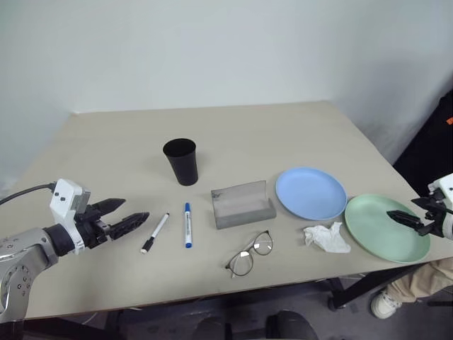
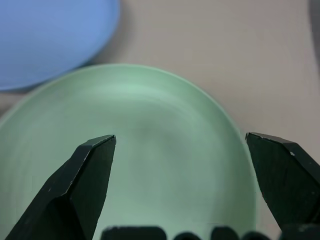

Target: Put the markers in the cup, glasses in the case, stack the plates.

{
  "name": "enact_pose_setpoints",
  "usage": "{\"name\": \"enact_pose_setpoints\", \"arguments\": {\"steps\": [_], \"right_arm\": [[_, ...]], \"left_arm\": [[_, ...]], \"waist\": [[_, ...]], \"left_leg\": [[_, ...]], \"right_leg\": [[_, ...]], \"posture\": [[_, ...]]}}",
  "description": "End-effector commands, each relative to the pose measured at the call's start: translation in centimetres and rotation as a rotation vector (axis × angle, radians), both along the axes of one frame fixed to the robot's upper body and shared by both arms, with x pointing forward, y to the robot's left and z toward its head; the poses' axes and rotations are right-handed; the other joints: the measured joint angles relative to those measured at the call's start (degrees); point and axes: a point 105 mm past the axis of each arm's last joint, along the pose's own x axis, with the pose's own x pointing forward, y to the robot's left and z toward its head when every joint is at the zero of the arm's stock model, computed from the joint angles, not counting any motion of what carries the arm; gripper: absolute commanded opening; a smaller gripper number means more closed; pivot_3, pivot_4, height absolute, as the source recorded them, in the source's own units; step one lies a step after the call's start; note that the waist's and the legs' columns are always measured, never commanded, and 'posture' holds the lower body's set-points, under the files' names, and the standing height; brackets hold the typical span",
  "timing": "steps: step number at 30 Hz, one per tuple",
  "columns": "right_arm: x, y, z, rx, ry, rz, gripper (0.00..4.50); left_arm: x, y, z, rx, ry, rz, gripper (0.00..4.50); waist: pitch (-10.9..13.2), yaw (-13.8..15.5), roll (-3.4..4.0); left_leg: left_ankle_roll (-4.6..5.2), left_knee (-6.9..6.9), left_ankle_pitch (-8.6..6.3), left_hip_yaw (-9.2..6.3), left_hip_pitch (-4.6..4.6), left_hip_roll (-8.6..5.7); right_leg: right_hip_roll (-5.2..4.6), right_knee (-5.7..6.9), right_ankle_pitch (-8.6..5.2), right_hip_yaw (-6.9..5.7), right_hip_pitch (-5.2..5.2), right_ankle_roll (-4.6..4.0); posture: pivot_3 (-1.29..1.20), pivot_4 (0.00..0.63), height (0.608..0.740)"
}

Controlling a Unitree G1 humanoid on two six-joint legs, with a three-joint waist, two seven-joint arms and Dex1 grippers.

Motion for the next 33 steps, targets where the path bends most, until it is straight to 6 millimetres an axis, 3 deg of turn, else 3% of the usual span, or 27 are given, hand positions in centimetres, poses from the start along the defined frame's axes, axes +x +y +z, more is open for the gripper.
{"name": "enact_pose_setpoints", "arguments": {"steps": [1, 19, 23, 33], "right_arm": [[-0.5, -2.7, 1.1, -0.023, -0.02, -0.085, 4.49], [-0.2, -3.4, -3.6, 0.219, 0.077, -0.277, 4.49], [-0.1, -3.2, -4.1, 0.266, 0.087, -0.312, 3.58], [0.4, -3.8, -3.5, 0.456, 0.059, -0.459, 0.01]], "left_arm": [[-0.4, -0.3, 1.1, 0.01, -0.043, -0.027, 4.5], [-1.9, -0.4, 0.7, -0.004, -0.037, -0.02, 4.5], [-1.9, -0.4, 0.7, -0.003, -0.036, -0.016, 4.5], [-1.8, -0.5, 0.5, -0.005, -0.037, -0.004, 4.5]], "waist": [[0.0, 0.0, 0.03], [0.0, -1.2, 0.1], [0.0, -1.2, 0.1], [-0.1, -1.5, 0.04]], "left_leg": [[0.01, 0.0, 0.0, 0.02, 0.01, -0.01], [0.04, 0.0, 0.01, 0.04, 0.0, -0.02], [0.04, 0.0, 0.01, 0.07, 0.02, -0.02], [0.06, -0.01, 0.0, 0.06, 0.05, -0.01]], "right_leg": [[-0.01, 0.0, 0.0, 0.01, 0.0, 0.0], [0.02, 0.02, 0.01, 0.13, 0.02, 0.01], [0.02, 0.02, 0.01, 0.15, 0.04, 0.01], [0.05, 0.02, 0.02, 0.16, 0.07, 0.01]], "posture": [[0.0, 0.0, 0.74], [0.0, 0.0, 0.74], [0.0, 0.0, 0.74], [0.0, 0.0, 0.74]]}}
